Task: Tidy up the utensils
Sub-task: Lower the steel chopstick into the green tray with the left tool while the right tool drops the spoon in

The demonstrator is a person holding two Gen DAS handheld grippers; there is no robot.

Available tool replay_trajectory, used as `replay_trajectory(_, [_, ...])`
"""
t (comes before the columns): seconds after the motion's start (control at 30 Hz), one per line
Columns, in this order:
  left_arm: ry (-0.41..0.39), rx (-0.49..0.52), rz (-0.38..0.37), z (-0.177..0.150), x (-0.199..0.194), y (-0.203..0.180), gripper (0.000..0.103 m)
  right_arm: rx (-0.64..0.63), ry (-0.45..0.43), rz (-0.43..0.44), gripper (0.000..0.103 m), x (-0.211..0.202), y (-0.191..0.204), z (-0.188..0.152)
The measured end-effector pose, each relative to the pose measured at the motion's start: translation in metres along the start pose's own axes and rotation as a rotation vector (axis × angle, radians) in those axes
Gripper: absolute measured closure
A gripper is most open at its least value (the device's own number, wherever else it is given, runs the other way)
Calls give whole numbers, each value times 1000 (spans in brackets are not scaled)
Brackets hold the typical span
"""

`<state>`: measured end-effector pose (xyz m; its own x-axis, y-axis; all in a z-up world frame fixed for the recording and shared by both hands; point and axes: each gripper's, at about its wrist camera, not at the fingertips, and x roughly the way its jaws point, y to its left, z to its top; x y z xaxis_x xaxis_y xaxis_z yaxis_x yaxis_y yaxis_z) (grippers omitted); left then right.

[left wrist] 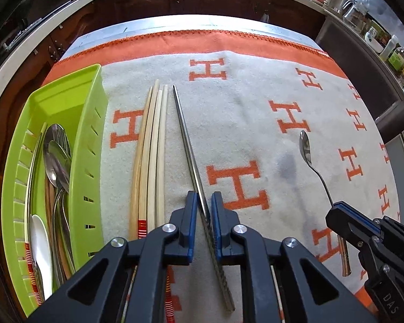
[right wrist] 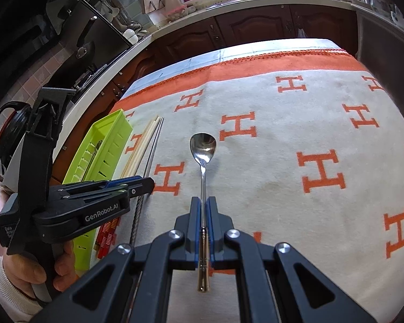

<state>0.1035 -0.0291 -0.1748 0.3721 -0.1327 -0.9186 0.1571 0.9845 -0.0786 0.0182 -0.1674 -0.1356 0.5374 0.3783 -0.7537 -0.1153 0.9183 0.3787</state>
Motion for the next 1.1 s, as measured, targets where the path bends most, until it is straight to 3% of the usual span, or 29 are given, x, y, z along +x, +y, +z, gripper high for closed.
replay_trajectory(0.3, [-35, -54, -68, -13, -16, 6, 100, -13, -10, 5, 99, -5, 5, -1])
replay_trajectory(0.53, [-111, -56, -71, -26, -63, 18, 100, -43, -14, 14, 99, -13, 23, -1])
replay_trajectory(0.83, [-207, -120, -31, -48, -119, 74, 99, -98, 21, 93, 99, -16, 71, 4])
replay_trajectory(1.1, [-215, -214, 20, -68, -125, 137, 99, -79, 94, 213, 99, -1, 126, 20])
